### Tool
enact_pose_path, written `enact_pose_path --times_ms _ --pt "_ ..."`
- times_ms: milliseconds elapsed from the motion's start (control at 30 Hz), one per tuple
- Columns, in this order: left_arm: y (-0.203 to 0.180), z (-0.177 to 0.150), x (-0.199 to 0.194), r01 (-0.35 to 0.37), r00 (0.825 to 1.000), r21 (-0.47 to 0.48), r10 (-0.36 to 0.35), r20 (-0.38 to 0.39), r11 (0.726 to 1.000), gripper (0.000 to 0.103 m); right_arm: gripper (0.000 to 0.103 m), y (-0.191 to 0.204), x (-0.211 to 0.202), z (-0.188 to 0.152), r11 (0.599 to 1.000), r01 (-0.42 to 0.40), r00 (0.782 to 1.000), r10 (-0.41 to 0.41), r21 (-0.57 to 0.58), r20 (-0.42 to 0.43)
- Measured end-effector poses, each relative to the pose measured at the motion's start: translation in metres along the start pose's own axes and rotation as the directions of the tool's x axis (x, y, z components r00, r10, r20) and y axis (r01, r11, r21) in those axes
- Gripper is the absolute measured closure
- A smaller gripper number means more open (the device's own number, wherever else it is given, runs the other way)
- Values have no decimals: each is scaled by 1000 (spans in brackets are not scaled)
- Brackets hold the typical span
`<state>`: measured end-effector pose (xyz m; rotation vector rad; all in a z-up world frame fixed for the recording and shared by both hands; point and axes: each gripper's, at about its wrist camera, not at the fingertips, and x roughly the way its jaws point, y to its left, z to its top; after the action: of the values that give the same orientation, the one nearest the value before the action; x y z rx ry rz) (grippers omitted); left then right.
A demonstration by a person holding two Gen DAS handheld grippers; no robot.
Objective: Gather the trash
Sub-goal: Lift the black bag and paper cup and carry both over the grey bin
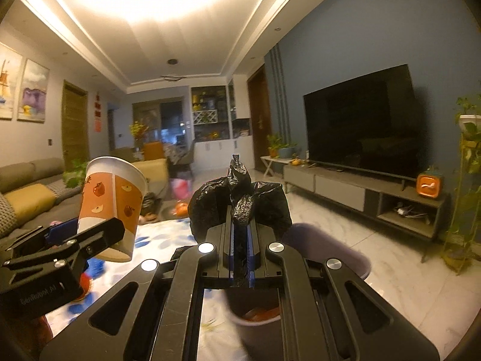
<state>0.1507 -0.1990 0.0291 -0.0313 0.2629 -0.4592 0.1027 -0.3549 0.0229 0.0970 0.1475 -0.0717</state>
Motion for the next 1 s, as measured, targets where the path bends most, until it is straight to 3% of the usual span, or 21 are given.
enact_pose_path --times_ms 433,1000 --pt "-19 -14 78 37 998 9 -37 -46 999 42 95 -38 42 -14 997 75 997 -74 36 -30" --pt "-30 -33 117 87 990 6 -86 -109 996 42 95 -41 61 -18 995 93 993 -90 33 -74"
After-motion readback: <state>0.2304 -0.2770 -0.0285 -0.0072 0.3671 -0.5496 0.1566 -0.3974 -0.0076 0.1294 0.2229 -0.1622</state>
